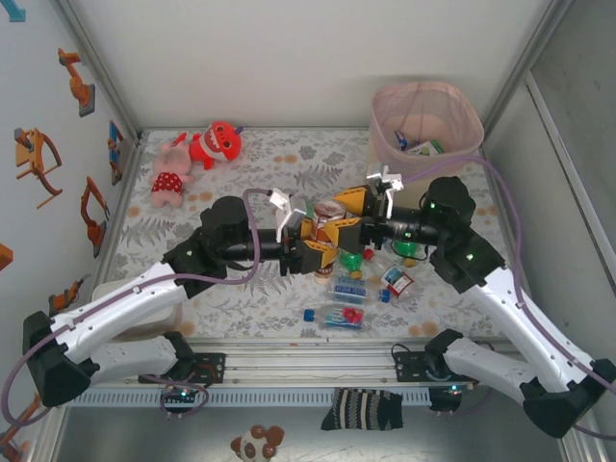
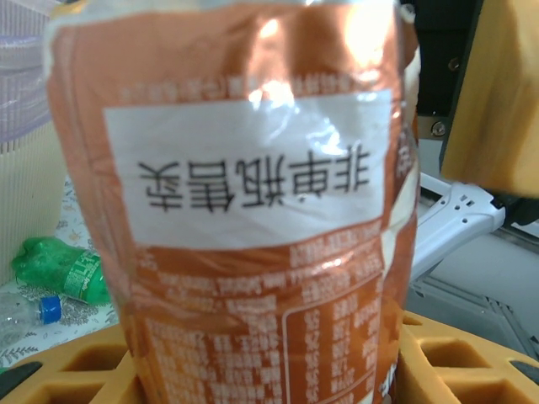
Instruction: Put the plastic bottles in the bin
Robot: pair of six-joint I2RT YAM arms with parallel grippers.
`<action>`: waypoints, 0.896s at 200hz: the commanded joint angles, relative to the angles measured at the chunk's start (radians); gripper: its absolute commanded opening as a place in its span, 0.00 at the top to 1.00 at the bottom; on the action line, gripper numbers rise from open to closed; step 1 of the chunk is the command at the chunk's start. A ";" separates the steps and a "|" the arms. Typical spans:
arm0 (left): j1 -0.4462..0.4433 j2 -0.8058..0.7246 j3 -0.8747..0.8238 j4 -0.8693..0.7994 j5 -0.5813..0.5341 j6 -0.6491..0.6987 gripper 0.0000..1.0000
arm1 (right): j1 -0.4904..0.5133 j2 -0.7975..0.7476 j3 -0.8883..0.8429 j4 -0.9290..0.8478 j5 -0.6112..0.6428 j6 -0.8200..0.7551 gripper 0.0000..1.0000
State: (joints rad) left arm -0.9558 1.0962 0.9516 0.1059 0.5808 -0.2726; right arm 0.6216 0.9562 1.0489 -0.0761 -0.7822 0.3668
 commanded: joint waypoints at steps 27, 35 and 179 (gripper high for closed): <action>-0.005 0.016 0.028 0.011 0.013 0.038 0.50 | 0.021 0.010 -0.015 0.020 -0.055 -0.026 0.27; -0.004 0.014 0.033 0.008 0.008 0.038 0.50 | 0.023 0.006 -0.015 0.010 -0.054 -0.031 0.27; -0.008 -0.002 0.049 0.017 0.010 0.026 0.47 | 0.047 -0.018 -0.007 -0.054 0.051 -0.066 0.42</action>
State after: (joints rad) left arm -0.9615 1.1130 0.9630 0.1040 0.5838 -0.2569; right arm 0.6582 0.9657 1.0405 -0.1452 -0.7773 0.2924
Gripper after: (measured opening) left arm 0.516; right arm 0.591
